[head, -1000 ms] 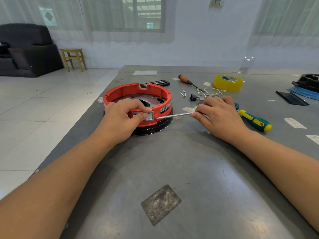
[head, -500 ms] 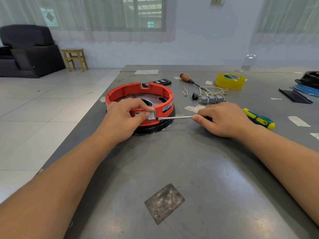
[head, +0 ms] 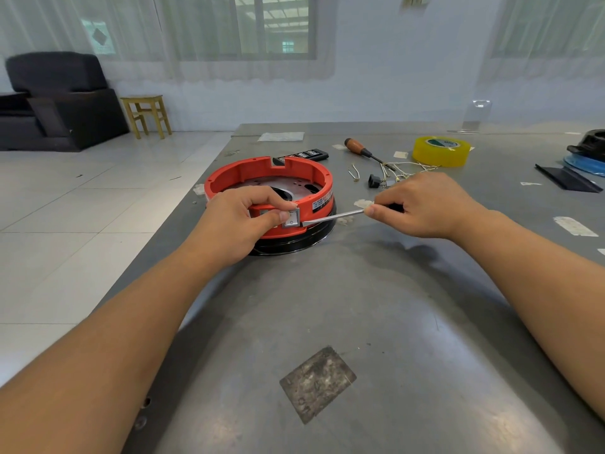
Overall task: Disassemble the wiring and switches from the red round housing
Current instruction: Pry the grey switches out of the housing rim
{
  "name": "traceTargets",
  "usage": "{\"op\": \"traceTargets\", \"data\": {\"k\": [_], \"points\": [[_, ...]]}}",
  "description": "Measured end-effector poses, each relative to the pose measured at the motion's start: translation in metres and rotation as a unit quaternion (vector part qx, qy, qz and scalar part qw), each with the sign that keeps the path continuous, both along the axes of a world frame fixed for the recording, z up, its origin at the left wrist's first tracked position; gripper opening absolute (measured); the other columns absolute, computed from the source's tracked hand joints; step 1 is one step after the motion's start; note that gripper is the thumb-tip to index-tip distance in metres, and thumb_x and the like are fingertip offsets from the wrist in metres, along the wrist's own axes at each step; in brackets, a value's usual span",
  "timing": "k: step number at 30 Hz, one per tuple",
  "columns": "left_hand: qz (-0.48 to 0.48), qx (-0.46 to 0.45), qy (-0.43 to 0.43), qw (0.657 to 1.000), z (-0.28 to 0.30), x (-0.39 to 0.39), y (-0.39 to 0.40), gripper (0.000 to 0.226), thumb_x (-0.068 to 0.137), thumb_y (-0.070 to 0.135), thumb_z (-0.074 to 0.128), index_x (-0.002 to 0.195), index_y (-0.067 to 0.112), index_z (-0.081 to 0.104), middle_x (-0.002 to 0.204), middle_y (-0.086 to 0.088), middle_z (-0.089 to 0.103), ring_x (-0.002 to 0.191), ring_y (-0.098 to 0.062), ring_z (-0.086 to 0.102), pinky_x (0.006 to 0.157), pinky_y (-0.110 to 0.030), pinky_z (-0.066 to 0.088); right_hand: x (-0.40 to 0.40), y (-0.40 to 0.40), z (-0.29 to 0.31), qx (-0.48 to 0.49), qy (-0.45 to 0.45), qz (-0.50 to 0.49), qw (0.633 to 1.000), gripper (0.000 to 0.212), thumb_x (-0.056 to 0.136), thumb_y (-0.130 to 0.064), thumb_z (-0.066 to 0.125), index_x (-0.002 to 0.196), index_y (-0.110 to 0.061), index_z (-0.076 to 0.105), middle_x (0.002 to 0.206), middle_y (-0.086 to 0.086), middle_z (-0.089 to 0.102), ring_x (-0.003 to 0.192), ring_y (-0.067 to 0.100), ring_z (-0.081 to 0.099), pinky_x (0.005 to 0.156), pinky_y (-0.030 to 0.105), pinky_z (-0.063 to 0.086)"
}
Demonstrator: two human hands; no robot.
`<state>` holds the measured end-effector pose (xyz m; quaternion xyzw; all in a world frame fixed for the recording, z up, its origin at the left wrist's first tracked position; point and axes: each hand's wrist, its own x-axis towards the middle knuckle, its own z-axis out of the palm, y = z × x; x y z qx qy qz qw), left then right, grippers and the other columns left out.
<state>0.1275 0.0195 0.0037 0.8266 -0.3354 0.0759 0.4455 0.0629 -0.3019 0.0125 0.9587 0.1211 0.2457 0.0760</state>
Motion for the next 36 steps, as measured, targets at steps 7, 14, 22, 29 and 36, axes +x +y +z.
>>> {"op": "traceTargets", "data": {"k": [7,14,22,29,36], "points": [[-0.010,0.006,-0.004,1.000,0.000,0.004,0.002,0.023,0.096,0.027,0.075,0.097,0.050,0.076,0.096,0.050,0.063,0.100,0.028,0.053,0.075,0.004,0.043,0.012,-0.003,0.010,-0.004,0.041,-0.030,0.999,0.061,0.092,-0.076,0.030,0.072,-0.034,0.069,0.055,-0.005,0.056,0.056,0.010,0.052,0.049,0.027,0.034],[-0.014,0.004,-0.012,1.000,-0.003,0.004,0.001,0.025,0.097,0.027,0.074,0.096,0.051,0.075,0.093,0.057,0.058,0.100,0.035,0.048,0.073,0.006,0.040,0.014,-0.005,0.009,-0.001,0.044,-0.020,0.999,0.061,0.091,-0.077,0.030,0.071,-0.033,0.067,0.057,-0.004,0.057,0.058,0.013,0.053,0.050,0.030,0.042],[-0.016,0.011,-0.023,1.000,-0.002,0.004,0.002,0.027,0.097,0.025,0.074,0.097,0.052,0.073,0.090,0.059,0.056,0.097,0.037,0.046,0.072,0.008,0.037,0.018,0.006,0.012,-0.041,0.018,-0.006,0.999,0.072,0.089,-0.078,0.018,0.070,-0.028,0.066,0.052,-0.004,0.051,0.053,0.011,0.049,0.048,0.026,0.029],[-0.010,0.012,-0.018,1.000,-0.002,0.007,0.001,0.025,0.096,0.025,0.075,0.097,0.050,0.075,0.090,0.057,0.058,0.097,0.036,0.047,0.073,0.008,0.038,0.019,0.006,0.006,-0.069,-0.013,0.005,0.997,0.072,0.096,-0.074,0.016,0.073,-0.027,0.065,0.059,-0.005,0.053,0.056,0.014,0.050,0.052,0.025,0.025],[-0.013,0.005,-0.021,1.000,-0.003,0.007,0.001,0.023,0.095,0.024,0.076,0.097,0.047,0.076,0.090,0.054,0.060,0.095,0.035,0.049,0.074,0.007,0.038,0.017,0.005,-0.007,-0.074,-0.141,0.036,0.987,0.051,0.103,-0.057,0.040,0.075,-0.024,0.067,0.064,-0.009,0.047,0.059,0.019,0.041,0.069,0.031,0.028]]}}
